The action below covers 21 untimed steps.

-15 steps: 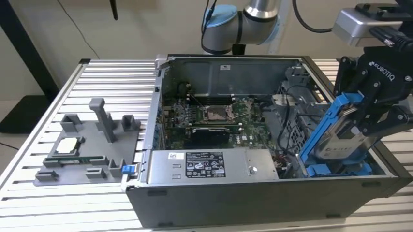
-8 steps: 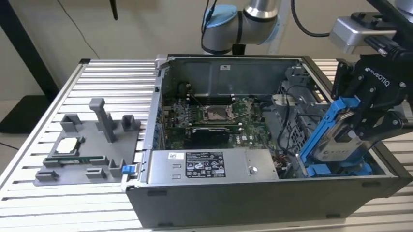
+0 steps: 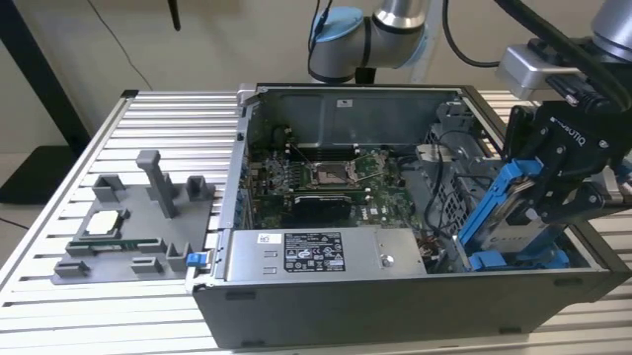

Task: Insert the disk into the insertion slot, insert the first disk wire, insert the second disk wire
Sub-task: 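Insert the disk into the insertion slot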

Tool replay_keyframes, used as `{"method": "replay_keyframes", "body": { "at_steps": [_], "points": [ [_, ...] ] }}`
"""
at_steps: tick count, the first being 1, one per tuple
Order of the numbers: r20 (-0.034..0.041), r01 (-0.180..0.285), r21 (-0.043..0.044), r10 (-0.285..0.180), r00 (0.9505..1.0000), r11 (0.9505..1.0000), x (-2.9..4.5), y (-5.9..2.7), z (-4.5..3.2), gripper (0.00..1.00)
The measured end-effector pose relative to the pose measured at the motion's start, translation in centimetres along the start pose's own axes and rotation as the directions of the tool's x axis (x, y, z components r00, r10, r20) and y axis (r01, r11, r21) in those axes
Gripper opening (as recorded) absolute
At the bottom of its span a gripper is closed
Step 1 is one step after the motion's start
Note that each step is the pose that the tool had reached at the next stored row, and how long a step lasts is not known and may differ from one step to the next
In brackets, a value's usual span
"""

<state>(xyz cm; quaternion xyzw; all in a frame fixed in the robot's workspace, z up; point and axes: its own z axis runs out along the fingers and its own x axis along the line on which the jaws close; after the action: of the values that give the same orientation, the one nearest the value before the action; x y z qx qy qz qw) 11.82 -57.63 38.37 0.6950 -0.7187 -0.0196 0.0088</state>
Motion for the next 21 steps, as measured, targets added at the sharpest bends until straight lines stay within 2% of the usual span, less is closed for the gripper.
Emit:
{"method": "replay_keyframes", "body": {
  "at_steps": [7,19,20,21],
  "points": [
    [0.0,0.0,0.0,0.0,1.0,1.0,0.01,-0.02,0.43,0.0],
    [0.0,0.0,0.0,0.0,1.0,1.0,0.01,-0.03,0.44,0.0],
    [-0.0001,0.0,0.0,0.0,1.0,1.0,0.01,-0.03,0.43,1.0],
    [0.0,0.0,0.0,0.0,1.0,1.0,0.01,-0.03,0.44,1.0]
  ]
}}
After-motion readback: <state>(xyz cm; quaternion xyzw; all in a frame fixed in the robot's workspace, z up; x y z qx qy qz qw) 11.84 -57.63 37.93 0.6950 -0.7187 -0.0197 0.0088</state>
